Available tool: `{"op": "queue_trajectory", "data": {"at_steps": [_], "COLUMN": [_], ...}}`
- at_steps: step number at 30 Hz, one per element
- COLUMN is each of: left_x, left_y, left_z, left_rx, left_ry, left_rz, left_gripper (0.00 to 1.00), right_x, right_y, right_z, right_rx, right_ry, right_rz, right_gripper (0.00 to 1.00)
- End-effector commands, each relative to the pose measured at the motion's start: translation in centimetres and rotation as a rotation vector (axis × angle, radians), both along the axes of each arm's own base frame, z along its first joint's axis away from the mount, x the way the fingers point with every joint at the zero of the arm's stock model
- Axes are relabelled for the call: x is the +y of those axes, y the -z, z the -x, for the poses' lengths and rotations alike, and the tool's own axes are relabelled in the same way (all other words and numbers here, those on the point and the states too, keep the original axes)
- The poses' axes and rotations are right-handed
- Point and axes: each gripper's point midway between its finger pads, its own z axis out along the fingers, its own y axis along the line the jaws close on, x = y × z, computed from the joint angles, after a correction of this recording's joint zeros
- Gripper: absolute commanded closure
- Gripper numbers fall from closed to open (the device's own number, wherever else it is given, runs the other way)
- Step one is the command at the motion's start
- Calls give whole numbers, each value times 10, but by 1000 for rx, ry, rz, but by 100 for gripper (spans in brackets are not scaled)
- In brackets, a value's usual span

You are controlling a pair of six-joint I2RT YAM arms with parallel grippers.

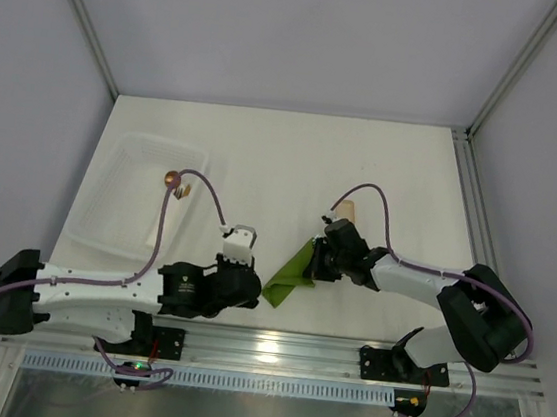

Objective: Place the utensils on the paper napkin and roll it up
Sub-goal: Roll the napkin at the center of the board.

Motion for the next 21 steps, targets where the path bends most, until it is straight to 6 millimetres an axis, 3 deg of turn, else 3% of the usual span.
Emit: {"op": "queue_trajectory", "data": {"at_steps": [1,2,3,7,10,21], "left_x": [-6,-20,-19,-28,-40,-58], "left_y": [-13,-13,-16,-20,-24,10], "left_z": [-22,-20,-32,-48,-56,-60], "left_rx": [-25,-5,-23,-77,-100,-42], "left_ry": [79,136,129,213,262,262], "left_rz": [65,135,154,177,309,488], "left_gripper": [100,100,100,100,100,100], "right_x": [-3,-4,-3,-3,-1,5], "right_y": [0,0,-1,-1,-1,-10], "right_z": [-10,-11,-12,-13,-13,-13], "right_rx": [-39,-44,-51,-55,-58,-71], "right_ry": [-4,-9,-11,-20,-29,-44], "right_rz": [42,46,46,49,39,3], "right_gripper": [97,96,96,96,97,97]}}
